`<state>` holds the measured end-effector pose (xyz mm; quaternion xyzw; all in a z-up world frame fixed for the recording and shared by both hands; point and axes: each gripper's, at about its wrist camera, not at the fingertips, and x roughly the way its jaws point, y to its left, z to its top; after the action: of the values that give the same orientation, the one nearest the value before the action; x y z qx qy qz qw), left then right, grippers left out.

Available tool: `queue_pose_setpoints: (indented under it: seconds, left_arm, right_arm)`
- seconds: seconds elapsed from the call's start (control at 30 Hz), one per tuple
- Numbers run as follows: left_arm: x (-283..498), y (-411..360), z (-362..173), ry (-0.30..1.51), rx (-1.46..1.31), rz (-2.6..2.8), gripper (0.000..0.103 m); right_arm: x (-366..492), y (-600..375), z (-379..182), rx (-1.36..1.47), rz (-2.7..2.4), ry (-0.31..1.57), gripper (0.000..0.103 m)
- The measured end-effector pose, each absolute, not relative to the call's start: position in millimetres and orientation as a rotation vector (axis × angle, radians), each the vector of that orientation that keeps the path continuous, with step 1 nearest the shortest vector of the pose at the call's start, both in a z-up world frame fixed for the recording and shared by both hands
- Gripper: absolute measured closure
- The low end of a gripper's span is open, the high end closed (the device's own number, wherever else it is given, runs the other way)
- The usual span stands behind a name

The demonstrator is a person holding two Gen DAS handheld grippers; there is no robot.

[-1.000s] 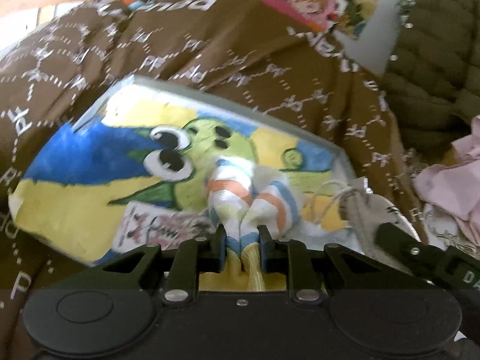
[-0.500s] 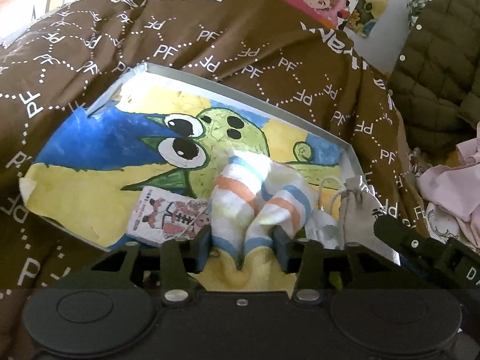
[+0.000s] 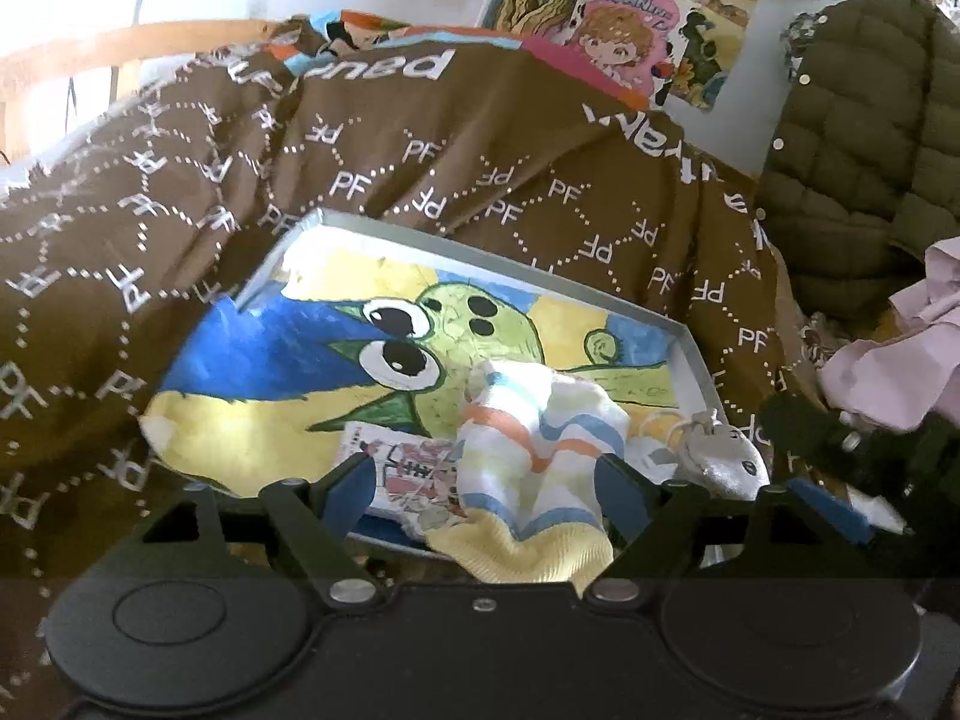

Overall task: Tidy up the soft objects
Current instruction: 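Open left gripper to drop the sock in the tray while right gripper releases the grey bag, then withdraw both grippers from the tray toward the remaining pile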

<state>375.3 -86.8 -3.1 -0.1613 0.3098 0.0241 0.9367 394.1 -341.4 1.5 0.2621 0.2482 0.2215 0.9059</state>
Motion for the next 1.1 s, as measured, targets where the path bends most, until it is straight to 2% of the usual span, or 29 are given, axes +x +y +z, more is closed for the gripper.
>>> queue_pose_setpoints:
  seconds: [0.13, 0.33, 0.73, 1.1]
  left_arm:
    - [358, -85, 13, 0.592, -0.309, 0.055, 0.015]
    - [325, -82, 49, 0.506, -0.316, 0.031, 0.004]
    - [233, -82, 111, 0.358, -0.301, -0.017, 0.001]
    - [161, -69, 121, 0.328, -0.268, -0.054, 0.001]
  right_arm:
    - [378, -347, 26, 0.501, 0.483, 0.47, 0.003]
    - [337, -350, 66, 0.415, 0.487, 0.382, 0.0]
    - [231, -342, 124, 0.239, 0.371, 0.247, 0.0]
    - [154, -333, 119, 0.21, 0.262, 0.199, 0.0]
